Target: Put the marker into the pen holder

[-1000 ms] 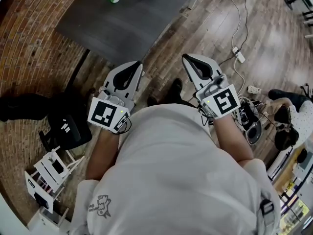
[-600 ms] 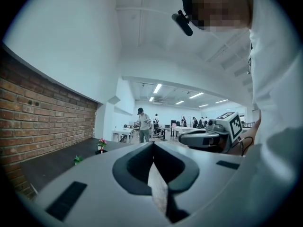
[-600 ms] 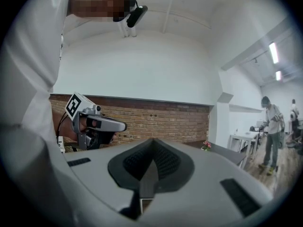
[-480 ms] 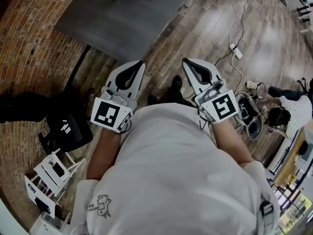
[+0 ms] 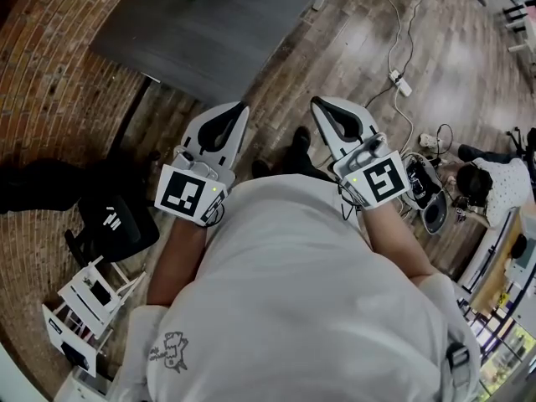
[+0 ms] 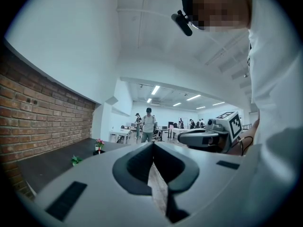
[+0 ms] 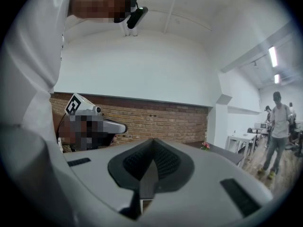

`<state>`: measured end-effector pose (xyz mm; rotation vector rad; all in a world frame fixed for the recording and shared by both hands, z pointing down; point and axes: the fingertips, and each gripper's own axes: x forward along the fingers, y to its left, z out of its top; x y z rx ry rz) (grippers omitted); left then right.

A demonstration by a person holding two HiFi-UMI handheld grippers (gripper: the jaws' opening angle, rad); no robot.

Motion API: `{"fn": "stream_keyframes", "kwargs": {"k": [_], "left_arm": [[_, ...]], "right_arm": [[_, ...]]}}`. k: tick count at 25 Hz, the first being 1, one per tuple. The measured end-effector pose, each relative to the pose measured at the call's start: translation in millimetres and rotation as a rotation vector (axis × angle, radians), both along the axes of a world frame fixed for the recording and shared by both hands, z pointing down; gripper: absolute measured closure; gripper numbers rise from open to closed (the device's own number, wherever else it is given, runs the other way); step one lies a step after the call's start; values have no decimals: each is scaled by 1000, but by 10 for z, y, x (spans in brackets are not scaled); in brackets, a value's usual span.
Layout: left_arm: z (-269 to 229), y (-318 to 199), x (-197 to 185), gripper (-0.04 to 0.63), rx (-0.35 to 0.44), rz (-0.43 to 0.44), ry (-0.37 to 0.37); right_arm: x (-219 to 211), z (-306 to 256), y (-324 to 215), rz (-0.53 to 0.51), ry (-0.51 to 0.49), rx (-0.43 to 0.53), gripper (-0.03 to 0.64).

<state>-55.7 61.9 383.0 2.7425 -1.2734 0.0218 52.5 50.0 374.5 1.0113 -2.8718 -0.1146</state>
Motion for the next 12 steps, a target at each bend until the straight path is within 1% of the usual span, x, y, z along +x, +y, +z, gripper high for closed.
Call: {"fn": "stream_keyframes", "kwargs": {"k": [12], "left_arm": [[-10,-43,-45,584,3,-12,11]], "right_arm": [[-87,-9,-63,-20,16,6,612]]}}
